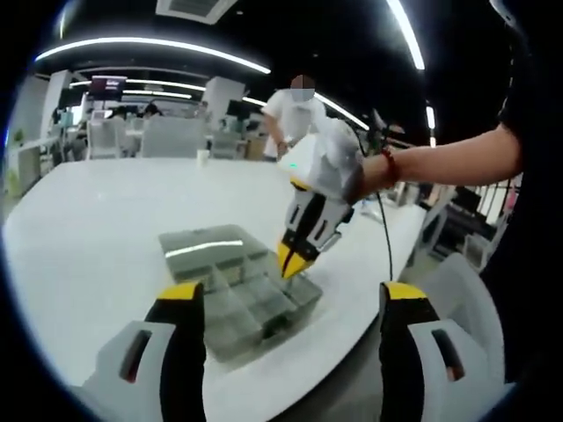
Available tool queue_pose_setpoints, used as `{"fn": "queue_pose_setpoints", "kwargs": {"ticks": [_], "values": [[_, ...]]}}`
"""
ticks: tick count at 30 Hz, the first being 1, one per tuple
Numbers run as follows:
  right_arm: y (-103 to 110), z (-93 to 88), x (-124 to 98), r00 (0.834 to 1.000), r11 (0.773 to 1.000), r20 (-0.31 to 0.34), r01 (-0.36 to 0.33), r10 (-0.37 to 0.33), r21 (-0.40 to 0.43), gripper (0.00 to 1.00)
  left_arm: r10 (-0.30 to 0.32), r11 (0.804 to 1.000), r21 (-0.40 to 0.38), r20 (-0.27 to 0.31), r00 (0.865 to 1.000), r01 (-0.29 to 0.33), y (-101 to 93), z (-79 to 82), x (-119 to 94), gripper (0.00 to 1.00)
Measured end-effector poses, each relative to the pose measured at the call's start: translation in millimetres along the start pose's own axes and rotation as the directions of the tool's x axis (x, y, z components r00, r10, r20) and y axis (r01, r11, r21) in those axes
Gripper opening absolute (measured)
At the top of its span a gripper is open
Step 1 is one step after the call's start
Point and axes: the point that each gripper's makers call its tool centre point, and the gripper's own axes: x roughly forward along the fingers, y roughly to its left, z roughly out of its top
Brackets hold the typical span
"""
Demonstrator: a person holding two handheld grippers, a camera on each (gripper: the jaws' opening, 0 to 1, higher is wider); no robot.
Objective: Insert the divider into the dual guide fixture by aligning both edges with the guide slots and pushing it downward to the bottom, including one-sided entry, uneven engagement, binding, and posture correction.
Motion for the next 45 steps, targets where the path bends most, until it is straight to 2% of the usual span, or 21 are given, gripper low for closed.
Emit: {"fn": "queue_pose_setpoints", "kwargs": {"ticks": [9, 18, 30, 35, 45], "values": [[-1.1, -0.8, -0.3, 0.999, 1.000, 0.038, 0.006, -0.007, 0.029, 0.00, -0.011, 1.000, 0.012, -0.016, 1.000, 0.011, -5.1, -0.9, 4.7, 0.79], [-1.7, -1.3, -0.3, 0.993, 0.996, 0.092, 0.066, -0.071, 0.057, 0.00, -0.028, 0.999, 0.018, -0.032, 0.999, 0.028, -9.0, -2.9, 7.8, 0.79], [-3.0, -2.0, -4.5, 0.974, 0.977, 0.149, 0.147, -0.170, 0.152, 0.04, -0.061, 0.997, 0.034, -0.053, 0.997, 0.063, -19.4, -5.4, 10.6, 0.79], [-2.7, -1.9, -8.3, 0.967, 0.972, 0.168, 0.163, -0.191, 0.171, 0.08, -0.065, 0.997, 0.036, -0.055, 0.996, 0.067, -21.2, -5.2, 10.5, 0.79], [-2.4, -9.0, -22.5, 0.939, 0.935, 0.221, 0.191, -0.262, 0.297, 0.15, -0.093, 0.994, 0.054, -0.072, 0.993, 0.097, -28.2, -4.3, 13.9, 0.79]]}}
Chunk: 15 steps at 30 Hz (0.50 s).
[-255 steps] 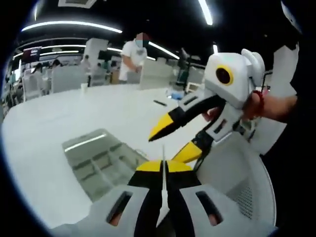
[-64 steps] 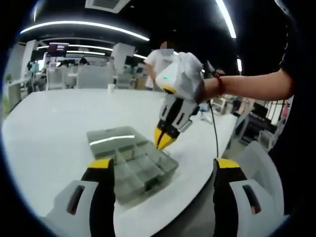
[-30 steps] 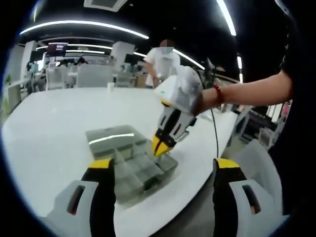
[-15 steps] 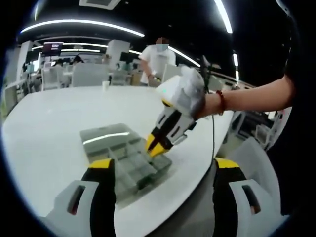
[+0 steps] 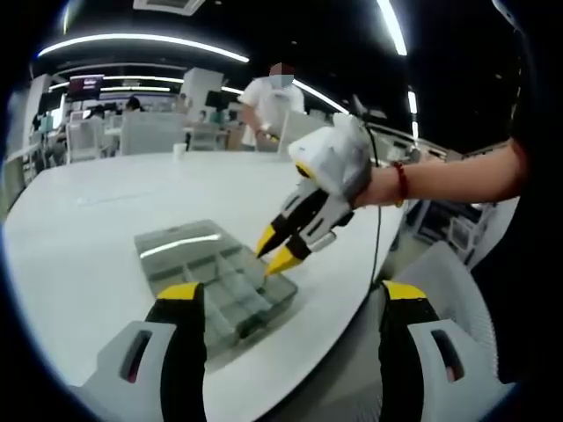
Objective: Insert the divider into the dual guide fixture by aligning both edges with the guide slots and pushing it downward to the bottom, including one-sided entry, uneven engagement, binding, and posture correction.
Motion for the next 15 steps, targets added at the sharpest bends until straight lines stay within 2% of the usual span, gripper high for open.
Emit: {"fn": "queue_pose_setpoints", "kwargs": {"ticks": [5, 9, 12, 15], "values": [[-0.8, -0.5, -9.4, 0.999, 0.999, 0.027, 0.043, -0.043, 0.009, 0.17, -0.003, 1.000, -0.001, 0.000, 1.000, 0.003, -1.6, 0.8, -1.4, 0.79], [-6.1, -4.8, -17.2, 0.994, 0.990, 0.066, 0.081, -0.089, 0.113, 0.21, -0.028, 1.000, 0.006, -0.005, 1.000, 0.028, -5.0, -1.0, -0.3, 0.79], [-11.3, -8.6, -23.3, 0.987, 0.980, 0.085, 0.125, -0.140, 0.156, 0.23, -0.040, 0.999, 0.014, -0.009, 0.999, 0.040, -5.5, -1.4, 0.5, 0.79], [-11.8, -17.3, -27.8, 0.985, 0.972, 0.084, 0.133, -0.152, 0.193, 0.25, -0.045, 0.999, 0.012, 0.000, 0.999, 0.045, -5.8, 0.7, -0.1, 0.79]]}}
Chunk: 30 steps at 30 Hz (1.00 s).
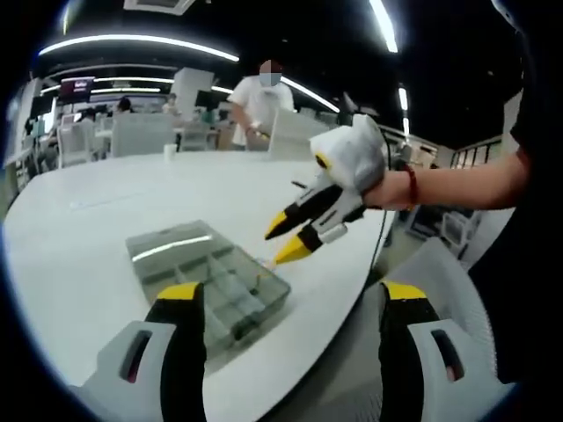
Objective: Insert the divider into the dual guide fixture by aligning both edges with the guide slots and pushing it downward to the bottom, including one-sided entry, uneven engagement, binding, and posture correction.
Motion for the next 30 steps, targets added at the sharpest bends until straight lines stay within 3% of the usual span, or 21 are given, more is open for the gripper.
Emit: {"fn": "queue_pose_setpoints", "kwargs": {"ticks": [6, 15, 18, 22, 26, 30], "values": [[-6.4, -22.9, -8.3, 0.998, 0.995, -0.015, 0.054, -0.053, 0.085, 0.28, -0.016, 1.000, -0.005, -0.013, 1.000, 0.016, -2.5, -3.8, 0.3, 0.79], [-8.2, -36.6, -15.4, 0.995, 0.982, -0.016, 0.104, -0.102, 0.159, 0.32, -0.042, 0.999, -0.002, -0.012, 0.999, 0.042, -6.5, -2.7, 2.5, 0.79], [-8.5, -38.5, -13.9, 0.994, 0.977, -0.009, 0.107, -0.107, 0.186, 0.33, -0.052, 0.999, 0.000, -0.013, 0.999, 0.052, -9.0, -2.2, 4.1, 0.79], [-11.4, -44.4, -10.4, 0.989, 0.970, -0.015, 0.145, -0.145, 0.194, 0.41, -0.066, 0.998, 0.009, -0.023, 0.998, 0.066, -11.0, -5.3, 4.6, 0.81], [-9.8, -50.1, -6.2, 0.987, 0.958, -0.014, 0.161, -0.163, 0.238, 0.42, -0.067, 0.998, 0.010, -0.023, 0.997, 0.067, -11.6, -5.2, 1.5, 0.81], [-13.3, -63.7, -2.4, 0.979, 0.941, -0.066, 0.204, -0.194, 0.271, 0.42, -0.062, 0.998, -0.010, -0.016, 0.998, 0.062, -9.8, -6.1, 0.7, 0.81]]}}
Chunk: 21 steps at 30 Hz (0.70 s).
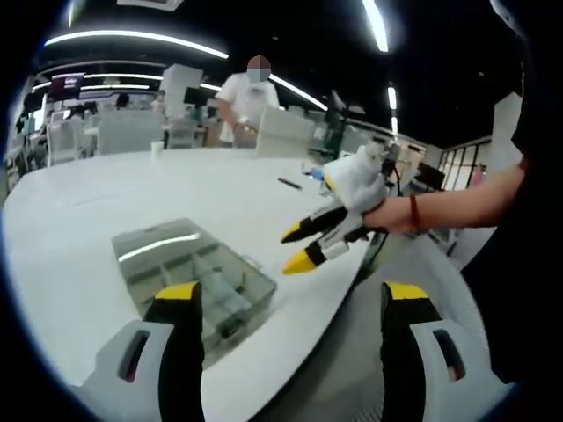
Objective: Insert the divider into the dual guide fixture by aligning both edges with the guide slots and pushing it downward to the bottom, including one-sided entry, uneven engagement, binding, and posture correction.
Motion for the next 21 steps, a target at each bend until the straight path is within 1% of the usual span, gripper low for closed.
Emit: {"fn": "queue_pose_setpoints", "kwargs": {"ticks": [2, 4, 6, 7, 12, 14, 19, 21], "values": [[-2.1, 1.3, 0.2, 1.000, 1.000, 0.009, 0.013, -0.013, 0.024, 0.42, -0.001, 1.000, 0.005, 0.000, 1.000, 0.001, -0.2, 0.1, 0.0, 0.81], [-1.3, 0.7, 3.2, 1.000, 0.999, 0.006, 0.002, -0.003, 0.049, 0.42, 0.002, 1.000, 0.004, -0.007, 1.000, -0.002, 2.2, -2.0, 0.2, 0.81], [-0.8, -0.3, 7.1, 1.000, 0.999, -0.004, 0.001, -0.001, 0.048, 0.42, 0.004, 1.000, 0.003, -0.012, 1.000, -0.004, 4.6, -3.0, 0.2, 0.81], [-1.3, -1.7, 9.2, 1.000, 0.999, -0.018, 0.013, -0.012, 0.053, 0.42, 0.005, 1.000, 0.000, -0.011, 1.000, -0.005, 5.8, -2.7, 0.1, 0.81], [-3.0, -2.9, 18.1, 0.999, 0.997, -0.029, 0.045, -0.043, 0.069, 0.43, 0.001, 1.000, 0.009, -0.019, 1.000, -0.001, 6.9, -1.4, 0.6, 0.80], [-0.8, -4.6, 21.9, 0.999, 0.995, -0.043, 0.034, -0.030, 0.088, 0.42, 0.002, 1.000, 0.005, -0.020, 1.000, -0.001, 8.3, -1.1, 0.1, 0.80], [-6.1, -4.5, 27.2, 0.997, 0.995, -0.056, 0.063, -0.059, 0.080, 0.43, -0.005, 1.000, 0.000, -0.024, 1.000, 0.005, 8.3, -1.4, 0.0, 0.80], [-8.7, -6.8, 29.6, 0.996, 0.992, -0.068, 0.072, -0.065, 0.101, 0.43, -0.006, 1.000, 0.003, -0.032, 0.999, 0.006, 9.3, -3.2, 0.4, 0.80]]}}
